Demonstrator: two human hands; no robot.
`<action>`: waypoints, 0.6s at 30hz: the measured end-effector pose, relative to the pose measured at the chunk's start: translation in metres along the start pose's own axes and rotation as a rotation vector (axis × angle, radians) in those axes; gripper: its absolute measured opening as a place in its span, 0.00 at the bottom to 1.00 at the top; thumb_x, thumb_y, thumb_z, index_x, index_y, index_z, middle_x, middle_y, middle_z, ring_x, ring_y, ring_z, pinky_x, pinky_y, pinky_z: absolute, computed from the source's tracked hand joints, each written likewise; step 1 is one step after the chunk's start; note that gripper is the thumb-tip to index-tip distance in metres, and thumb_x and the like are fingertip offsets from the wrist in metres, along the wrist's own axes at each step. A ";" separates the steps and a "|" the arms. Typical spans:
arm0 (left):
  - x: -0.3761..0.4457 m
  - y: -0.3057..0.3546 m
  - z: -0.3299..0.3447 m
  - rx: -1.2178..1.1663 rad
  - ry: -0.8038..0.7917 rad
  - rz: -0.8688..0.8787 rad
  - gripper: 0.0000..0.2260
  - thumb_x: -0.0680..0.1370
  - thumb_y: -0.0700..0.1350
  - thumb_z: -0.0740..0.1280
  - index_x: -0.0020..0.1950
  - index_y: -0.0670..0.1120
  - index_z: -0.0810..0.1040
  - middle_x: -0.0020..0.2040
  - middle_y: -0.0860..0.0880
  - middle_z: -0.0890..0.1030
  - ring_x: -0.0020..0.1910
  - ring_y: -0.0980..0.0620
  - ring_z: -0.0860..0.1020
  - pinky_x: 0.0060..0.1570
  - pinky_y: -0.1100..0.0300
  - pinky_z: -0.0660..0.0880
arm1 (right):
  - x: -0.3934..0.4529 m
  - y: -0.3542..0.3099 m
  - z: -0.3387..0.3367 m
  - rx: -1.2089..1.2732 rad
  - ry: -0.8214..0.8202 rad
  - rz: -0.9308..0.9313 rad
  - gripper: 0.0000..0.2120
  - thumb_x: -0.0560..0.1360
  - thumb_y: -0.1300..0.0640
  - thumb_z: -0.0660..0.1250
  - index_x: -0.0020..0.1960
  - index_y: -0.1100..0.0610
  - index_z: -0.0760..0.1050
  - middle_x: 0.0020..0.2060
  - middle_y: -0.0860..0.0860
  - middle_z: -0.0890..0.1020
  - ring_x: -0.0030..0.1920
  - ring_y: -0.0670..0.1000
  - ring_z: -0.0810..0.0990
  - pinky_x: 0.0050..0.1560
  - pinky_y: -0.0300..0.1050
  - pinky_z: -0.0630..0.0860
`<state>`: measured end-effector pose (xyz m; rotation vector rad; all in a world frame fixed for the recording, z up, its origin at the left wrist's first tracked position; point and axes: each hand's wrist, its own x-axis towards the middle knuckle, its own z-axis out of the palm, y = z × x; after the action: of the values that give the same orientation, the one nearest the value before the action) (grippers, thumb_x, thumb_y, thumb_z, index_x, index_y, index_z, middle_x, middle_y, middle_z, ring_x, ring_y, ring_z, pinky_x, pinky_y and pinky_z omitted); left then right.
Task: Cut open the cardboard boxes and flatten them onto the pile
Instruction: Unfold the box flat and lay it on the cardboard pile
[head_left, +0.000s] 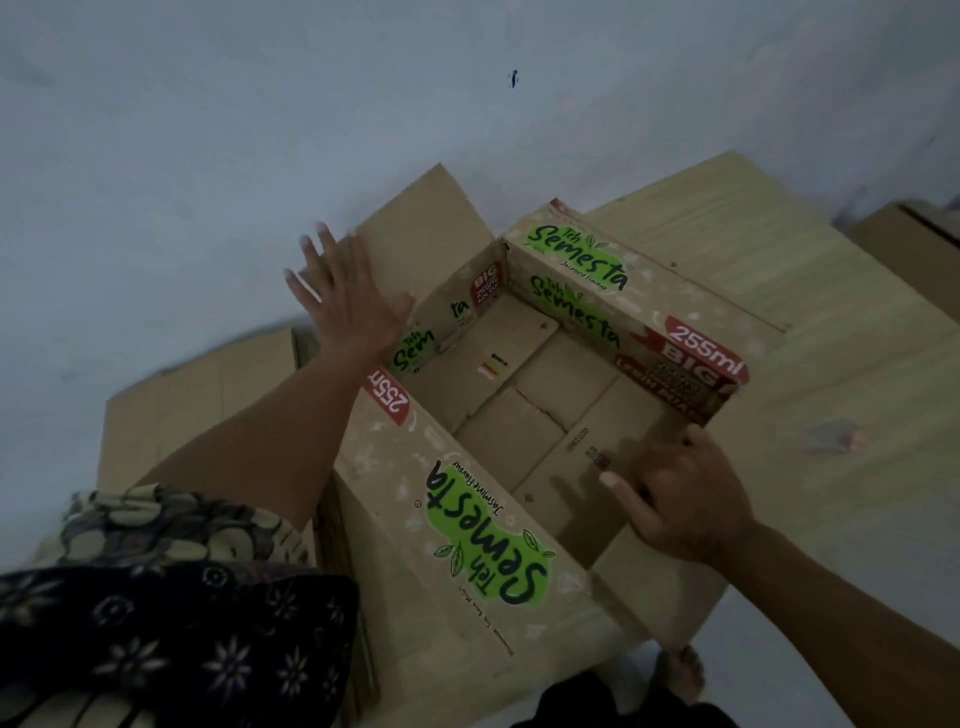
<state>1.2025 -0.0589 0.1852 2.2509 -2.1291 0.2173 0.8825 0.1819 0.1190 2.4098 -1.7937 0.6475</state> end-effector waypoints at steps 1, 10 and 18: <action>0.001 0.000 0.008 0.012 -0.071 0.026 0.47 0.77 0.69 0.60 0.83 0.46 0.40 0.82 0.40 0.36 0.80 0.38 0.35 0.74 0.35 0.34 | 0.000 0.000 0.002 0.011 0.028 0.001 0.29 0.81 0.42 0.57 0.26 0.55 0.74 0.25 0.52 0.79 0.27 0.55 0.75 0.45 0.51 0.65; 0.005 0.006 0.043 -0.149 -0.136 0.123 0.34 0.83 0.61 0.59 0.81 0.42 0.58 0.80 0.39 0.61 0.78 0.38 0.60 0.72 0.42 0.63 | 0.004 0.000 0.015 -0.009 0.123 -0.022 0.29 0.84 0.47 0.53 0.29 0.56 0.78 0.29 0.53 0.80 0.31 0.56 0.75 0.41 0.51 0.65; 0.014 -0.001 0.054 -0.262 -0.168 0.145 0.24 0.84 0.60 0.58 0.48 0.41 0.80 0.45 0.38 0.81 0.47 0.36 0.79 0.40 0.52 0.68 | 0.006 -0.002 0.012 0.027 0.199 -0.052 0.23 0.84 0.53 0.56 0.35 0.58 0.78 0.33 0.53 0.79 0.36 0.56 0.72 0.40 0.52 0.66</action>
<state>1.2087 -0.0788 0.1338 2.0345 -2.2484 -0.2434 0.8892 0.1733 0.1112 2.3065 -1.6491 0.8769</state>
